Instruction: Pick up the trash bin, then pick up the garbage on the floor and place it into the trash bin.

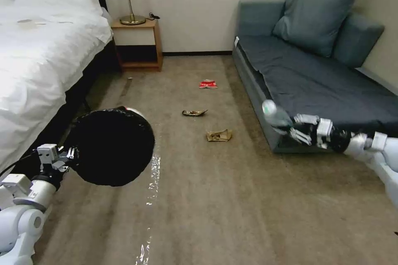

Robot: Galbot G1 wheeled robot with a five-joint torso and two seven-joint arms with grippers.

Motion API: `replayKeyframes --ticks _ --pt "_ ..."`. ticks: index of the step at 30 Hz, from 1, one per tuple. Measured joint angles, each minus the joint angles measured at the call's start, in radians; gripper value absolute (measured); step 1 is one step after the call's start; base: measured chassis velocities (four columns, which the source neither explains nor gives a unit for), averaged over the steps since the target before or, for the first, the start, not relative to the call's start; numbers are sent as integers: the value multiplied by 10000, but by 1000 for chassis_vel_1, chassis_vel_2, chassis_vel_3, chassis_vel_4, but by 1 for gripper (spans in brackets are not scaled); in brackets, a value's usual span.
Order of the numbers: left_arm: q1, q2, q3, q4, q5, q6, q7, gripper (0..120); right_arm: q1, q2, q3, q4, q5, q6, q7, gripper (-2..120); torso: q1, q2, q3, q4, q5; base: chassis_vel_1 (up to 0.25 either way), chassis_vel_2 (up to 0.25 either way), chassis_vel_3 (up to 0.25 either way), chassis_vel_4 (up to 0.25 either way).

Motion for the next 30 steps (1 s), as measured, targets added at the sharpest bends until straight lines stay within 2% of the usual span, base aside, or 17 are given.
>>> replayKeyframes --ticks 1,2,3,4,5,8,15,17,19,23,25,30 --pt "0 0 0 0 0 0 0 1 0 0 0 0 0 0 0 18 0 0 0 0 0 0 0 0 0" --pt "-182 -7 321 -68 -387 243 -534 1 116 173 -540 940 253 -516 625 18 0 0 -1 -5 16 0 0 0 0" --pt "-182 -7 321 -68 -387 243 -534 1 116 173 -540 940 253 -516 625 18 0 0 -1 -5 16 0 0 0 0" --pt "-274 -40 591 -125 -718 464 -940 1 346 486 -1236 1621 289 -826 1256 18 0 0 -2 -15 6 0 0 0 0" --pt "-274 -40 591 -125 -718 464 -940 1 346 486 -1236 1621 289 -826 1256 18 0 0 -2 -15 6 0 0 0 0" --pt "-209 -147 977 -360 -1360 800 -1796 1 1077 1203 -2907 2260 -79 -1410 2286 18 0 0 -1 -9 9 0 0 0 0" --pt "-40 -209 1113 -436 -1378 821 -1975 1 2496 1723 -4701 1314 -1176 -1420 2577 18 0 0 1 -11 8 0 0 0 0" --pt "-79 -192 1131 -439 -1387 787 -1974 1 3327 2061 -5924 749 -1522 -1356 2790 18 0 0 1 -8 8 0 0 0 0" --pt "-156 -179 1139 -440 -1407 777 -1973 1 3717 2301 -6488 415 -1686 -1311 2911 18 0 0 0 -12 7 0 0 0 0" --pt "-245 -169 1156 -443 -1422 765 -1966 1 4156 2653 -7071 -82 -1821 -1237 2987 18 0 0 1 -14 11 0 0 0 0" --pt "-302 -188 1200 -428 -1412 766 -1937 1 4755 3157 -7540 -720 -1761 -1201 3043 18 0 -1 1 -13 8 0 0 0 0" --pt "-383 -198 1240 -360 -1383 763 -1908 1 5583 3834 -8065 -1452 -1621 -1171 3182 18 0 -1 2 -13 8 0 0 0 0"
